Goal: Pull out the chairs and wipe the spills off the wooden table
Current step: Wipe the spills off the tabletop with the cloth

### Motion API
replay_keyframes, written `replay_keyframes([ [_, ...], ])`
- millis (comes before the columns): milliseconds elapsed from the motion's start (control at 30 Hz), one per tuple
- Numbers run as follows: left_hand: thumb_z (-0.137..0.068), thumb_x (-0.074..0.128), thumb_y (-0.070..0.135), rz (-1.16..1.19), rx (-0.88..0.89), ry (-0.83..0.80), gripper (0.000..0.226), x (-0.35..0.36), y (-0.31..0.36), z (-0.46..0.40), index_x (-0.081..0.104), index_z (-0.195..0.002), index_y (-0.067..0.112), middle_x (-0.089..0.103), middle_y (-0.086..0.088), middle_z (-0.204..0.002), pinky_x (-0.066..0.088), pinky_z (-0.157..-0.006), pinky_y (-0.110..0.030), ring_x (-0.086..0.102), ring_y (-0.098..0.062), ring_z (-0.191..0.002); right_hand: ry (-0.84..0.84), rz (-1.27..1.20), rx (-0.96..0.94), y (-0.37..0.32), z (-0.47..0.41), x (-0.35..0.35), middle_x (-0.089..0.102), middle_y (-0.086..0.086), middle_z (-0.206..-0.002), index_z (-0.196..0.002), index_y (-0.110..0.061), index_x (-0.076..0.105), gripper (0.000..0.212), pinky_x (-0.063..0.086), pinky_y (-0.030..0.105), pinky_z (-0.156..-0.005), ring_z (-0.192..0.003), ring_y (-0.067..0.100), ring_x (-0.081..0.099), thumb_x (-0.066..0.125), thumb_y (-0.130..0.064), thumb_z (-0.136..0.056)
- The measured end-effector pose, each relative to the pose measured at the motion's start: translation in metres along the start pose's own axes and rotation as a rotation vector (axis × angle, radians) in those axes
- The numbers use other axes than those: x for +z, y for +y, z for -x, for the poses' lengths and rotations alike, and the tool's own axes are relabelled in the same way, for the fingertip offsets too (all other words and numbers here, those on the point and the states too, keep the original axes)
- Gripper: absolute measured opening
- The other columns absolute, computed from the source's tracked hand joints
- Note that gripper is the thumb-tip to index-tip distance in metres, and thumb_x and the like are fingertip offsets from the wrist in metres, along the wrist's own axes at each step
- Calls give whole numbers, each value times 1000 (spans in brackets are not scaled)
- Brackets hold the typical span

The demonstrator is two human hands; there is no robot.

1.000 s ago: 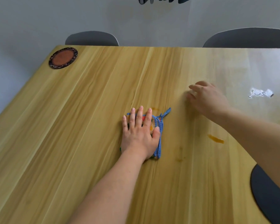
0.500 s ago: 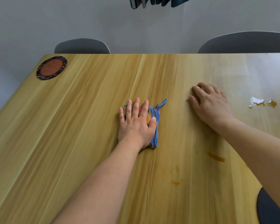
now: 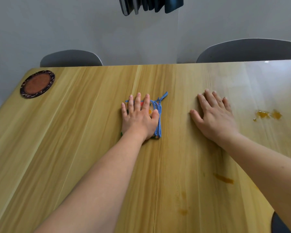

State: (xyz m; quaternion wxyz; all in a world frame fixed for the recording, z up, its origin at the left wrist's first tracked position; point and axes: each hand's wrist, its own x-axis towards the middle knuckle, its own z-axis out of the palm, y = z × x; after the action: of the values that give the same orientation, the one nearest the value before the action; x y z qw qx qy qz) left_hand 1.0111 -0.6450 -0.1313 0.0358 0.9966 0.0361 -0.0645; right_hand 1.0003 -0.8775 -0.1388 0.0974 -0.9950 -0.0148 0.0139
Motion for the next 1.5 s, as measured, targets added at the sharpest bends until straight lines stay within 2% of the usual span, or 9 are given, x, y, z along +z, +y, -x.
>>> replay_keyframes([
  [367, -98, 19, 53, 29, 28, 28, 66, -9, 16, -88, 1, -158, 30, -6, 0, -166, -12, -120, -51, -15, -23, -151, -17, -2, 23, -2, -1, -2, -2, -4, -163, -155, -28, 8, 66, -3, 41, -121, -149, 13, -9, 11, -59, -97],
  [800, -97, 20, 50, 40, 40, 34, 65, -20, 36, -164, 7, -158, 30, 2, -1, -166, -8, -120, -52, -8, -24, -152, 5, -9, 41, -3, -2, 0, 3, -4, -163, -155, -27, 13, 63, -3, 40, -121, -149, 14, -6, 8, -49, -96],
  [1133, -99, 17, 48, 16, 21, 23, 63, -19, 46, -171, 5, -158, 29, 2, -1, -167, -9, -120, -52, -8, -25, -152, -9, -27, 22, -2, -1, -2, 0, -3, -163, -156, -25, 10, 63, -5, 42, -121, -149, 16, -8, 10, -46, -97],
  [1267, -99, 17, 48, 21, 54, 15, 63, -17, 75, -166, 6, -158, 29, 1, -1, -167, -9, -120, -52, -8, -26, -152, 13, -51, 28, -3, -2, -3, 5, -2, -163, -155, -25, 15, 62, -4, 41, -121, -150, 16, -3, 15, -46, -97],
  [1500, -99, 18, 48, 48, 135, 9, 63, -13, 123, -157, 0, -158, 32, 1, -1, -167, -10, -120, -53, -10, -27, -152, 103, -156, 148, -4, 2, -5, 16, 2, -161, -154, -15, 22, 57, 0, 34, -121, -149, 17, 8, 30, -28, -99],
])
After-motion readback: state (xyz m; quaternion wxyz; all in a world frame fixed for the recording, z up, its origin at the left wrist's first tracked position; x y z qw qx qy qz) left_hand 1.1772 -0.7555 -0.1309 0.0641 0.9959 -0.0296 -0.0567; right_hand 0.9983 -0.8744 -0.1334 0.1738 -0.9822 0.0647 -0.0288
